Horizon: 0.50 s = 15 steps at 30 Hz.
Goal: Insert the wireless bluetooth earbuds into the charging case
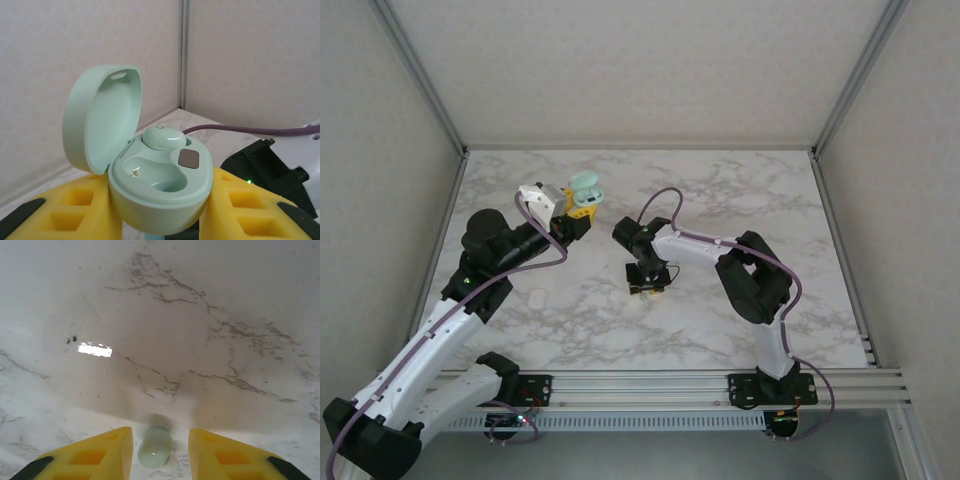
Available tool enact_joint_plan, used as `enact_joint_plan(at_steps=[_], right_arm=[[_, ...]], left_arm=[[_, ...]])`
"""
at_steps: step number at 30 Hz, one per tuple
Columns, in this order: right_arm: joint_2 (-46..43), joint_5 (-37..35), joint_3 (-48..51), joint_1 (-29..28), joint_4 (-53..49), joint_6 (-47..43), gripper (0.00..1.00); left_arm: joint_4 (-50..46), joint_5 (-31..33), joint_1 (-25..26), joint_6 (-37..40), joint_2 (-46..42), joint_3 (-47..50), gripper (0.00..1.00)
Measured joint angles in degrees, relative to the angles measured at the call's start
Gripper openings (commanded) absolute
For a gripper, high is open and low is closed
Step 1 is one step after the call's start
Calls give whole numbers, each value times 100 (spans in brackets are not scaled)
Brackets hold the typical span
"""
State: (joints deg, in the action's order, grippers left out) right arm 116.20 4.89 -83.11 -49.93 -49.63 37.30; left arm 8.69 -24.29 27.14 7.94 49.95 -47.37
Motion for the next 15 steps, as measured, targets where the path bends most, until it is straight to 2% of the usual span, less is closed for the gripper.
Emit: enact_joint_plan(at_steps=[15], right_arm=[[94, -83, -59, -98, -101, 0, 24]], left_arm=[[0, 0, 0, 0, 46, 0, 22]])
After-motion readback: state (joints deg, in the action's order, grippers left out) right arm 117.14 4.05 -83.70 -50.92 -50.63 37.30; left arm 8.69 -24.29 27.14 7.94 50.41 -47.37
